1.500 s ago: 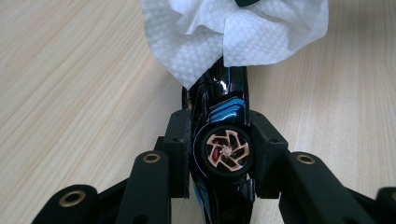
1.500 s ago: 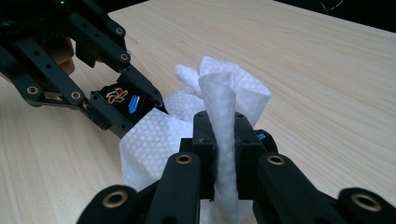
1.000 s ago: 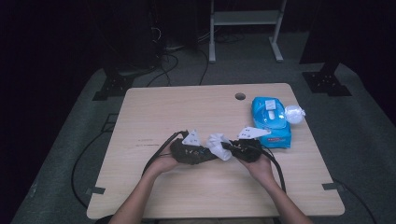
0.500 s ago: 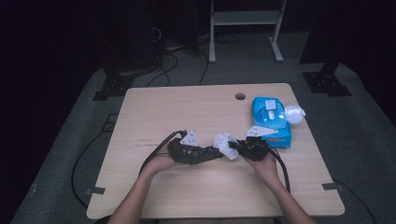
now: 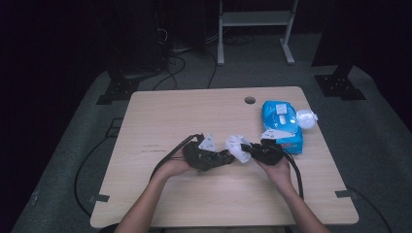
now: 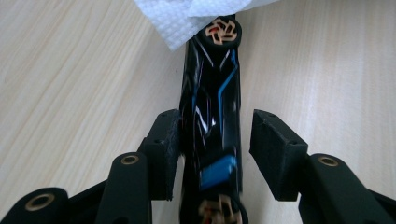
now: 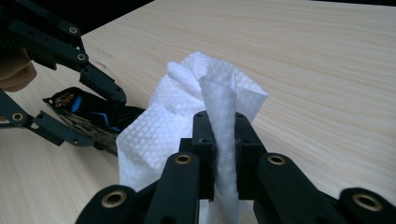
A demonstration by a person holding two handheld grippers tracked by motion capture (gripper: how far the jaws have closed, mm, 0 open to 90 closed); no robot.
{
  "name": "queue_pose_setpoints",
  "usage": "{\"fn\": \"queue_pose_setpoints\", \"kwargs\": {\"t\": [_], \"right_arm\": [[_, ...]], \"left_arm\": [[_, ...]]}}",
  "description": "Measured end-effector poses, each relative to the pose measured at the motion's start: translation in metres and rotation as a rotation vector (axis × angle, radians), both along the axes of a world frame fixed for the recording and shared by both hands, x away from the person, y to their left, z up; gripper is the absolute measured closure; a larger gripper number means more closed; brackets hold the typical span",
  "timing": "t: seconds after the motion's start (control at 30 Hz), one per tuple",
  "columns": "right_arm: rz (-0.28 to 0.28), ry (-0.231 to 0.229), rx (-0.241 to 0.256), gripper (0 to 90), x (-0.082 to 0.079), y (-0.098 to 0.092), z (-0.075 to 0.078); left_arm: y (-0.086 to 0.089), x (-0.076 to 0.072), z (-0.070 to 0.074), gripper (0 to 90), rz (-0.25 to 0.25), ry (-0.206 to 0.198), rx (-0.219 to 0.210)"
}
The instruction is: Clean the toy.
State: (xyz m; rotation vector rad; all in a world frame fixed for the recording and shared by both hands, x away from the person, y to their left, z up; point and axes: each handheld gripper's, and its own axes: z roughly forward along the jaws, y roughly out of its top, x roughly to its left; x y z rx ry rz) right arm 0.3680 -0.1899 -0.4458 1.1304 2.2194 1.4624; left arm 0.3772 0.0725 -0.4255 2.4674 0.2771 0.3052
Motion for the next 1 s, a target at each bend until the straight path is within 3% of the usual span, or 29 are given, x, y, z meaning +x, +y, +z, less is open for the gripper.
{"fn": "queue_pose_setpoints", "kwargs": {"t": [0.17,0.33,0.5,0.57,0.67,0.8,0.9,1.0], "right_arm": [[-0.007,0.011,0.021,81.8,0.002,-0.007,0.000],[-0.006,0.020,0.017,81.8,0.003,-0.007,-0.003],[0.001,0.034,0.022,81.8,0.004,-0.008,-0.004],[0.005,0.037,0.027,81.8,0.004,-0.008,-0.005],[0.011,0.039,0.034,81.8,0.004,-0.007,-0.005],[0.026,0.032,0.055,81.8,0.002,-0.003,-0.002],[0.044,0.005,0.074,81.8,-0.003,0.003,0.005],[0.074,-0.039,0.084,81.8,-0.010,0.011,0.016]], "left_arm": [[-0.018,0.008,0.000,49.4,-0.004,0.013,0.050],[-0.035,0.014,-0.007,49.4,0.004,0.021,0.138],[-0.042,0.016,-0.007,54.4,0.024,0.043,0.165],[-0.040,0.015,-0.003,56.9,0.025,0.039,0.120],[-0.036,0.013,-0.001,57.3,0.034,-0.002,0.106],[-0.021,0.011,0.004,57.4,0.039,0.022,-0.015],[-0.011,0.006,0.009,57.4,0.040,0.018,-0.100],[-0.004,0.001,0.013,57.5,0.040,0.012,-0.142]]}}
